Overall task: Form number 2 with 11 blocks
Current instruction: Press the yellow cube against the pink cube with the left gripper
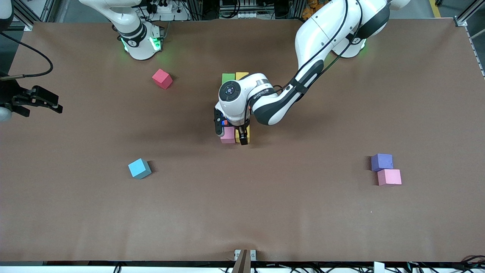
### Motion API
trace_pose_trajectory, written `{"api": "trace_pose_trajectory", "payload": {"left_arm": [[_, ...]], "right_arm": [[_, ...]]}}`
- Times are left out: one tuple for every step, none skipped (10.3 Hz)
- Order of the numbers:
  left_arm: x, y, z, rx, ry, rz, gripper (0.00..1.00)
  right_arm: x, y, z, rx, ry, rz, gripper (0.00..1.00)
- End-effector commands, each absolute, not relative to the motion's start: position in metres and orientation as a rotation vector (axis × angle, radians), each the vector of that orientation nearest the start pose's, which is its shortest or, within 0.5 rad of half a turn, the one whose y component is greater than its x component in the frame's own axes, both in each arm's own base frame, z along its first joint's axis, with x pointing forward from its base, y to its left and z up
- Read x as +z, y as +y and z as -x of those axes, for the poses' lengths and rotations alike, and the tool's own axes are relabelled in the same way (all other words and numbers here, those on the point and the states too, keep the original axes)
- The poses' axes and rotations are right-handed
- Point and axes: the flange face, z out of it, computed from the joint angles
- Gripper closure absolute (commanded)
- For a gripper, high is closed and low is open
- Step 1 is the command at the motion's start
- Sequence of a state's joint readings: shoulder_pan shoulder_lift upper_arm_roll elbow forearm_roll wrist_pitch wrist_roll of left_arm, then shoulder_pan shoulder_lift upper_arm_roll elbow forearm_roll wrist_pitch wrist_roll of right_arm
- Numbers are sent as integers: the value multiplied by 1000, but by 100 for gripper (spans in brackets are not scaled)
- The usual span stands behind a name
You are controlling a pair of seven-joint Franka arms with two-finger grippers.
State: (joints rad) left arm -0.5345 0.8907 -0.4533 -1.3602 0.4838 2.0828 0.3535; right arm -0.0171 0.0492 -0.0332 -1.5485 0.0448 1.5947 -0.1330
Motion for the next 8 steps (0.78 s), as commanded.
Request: {"api": "trace_pose_trajectory", "payload": {"left_arm": [[227, -549, -482, 61, 2025, 2274, 0], [230, -549, -481, 60, 2028, 2277, 0], [234, -549, -479, 81, 2024, 2293, 0], [241, -547, -478, 108, 2014, 2311, 0], [254, -548, -478, 111, 2005, 2337, 0], [268, -547, -479, 107, 1996, 2369, 0], [285, -539, -486, 108, 1966, 2400, 0], [306, -525, -498, 110, 1924, 2415, 0]], "right_arm": [[613, -24, -573, 0, -146, 3079, 0], [613, -24, -573, 3, -146, 3079, 0], [613, -24, -573, 3, -146, 3079, 0], [613, -24, -573, 3, -146, 3079, 0], [613, -24, -573, 3, -146, 3079, 0], [613, -24, -573, 3, -146, 3079, 0], [613, -24, -573, 0, -145, 3079, 0], [612, -24, -573, 0, -145, 3079, 0]]}}
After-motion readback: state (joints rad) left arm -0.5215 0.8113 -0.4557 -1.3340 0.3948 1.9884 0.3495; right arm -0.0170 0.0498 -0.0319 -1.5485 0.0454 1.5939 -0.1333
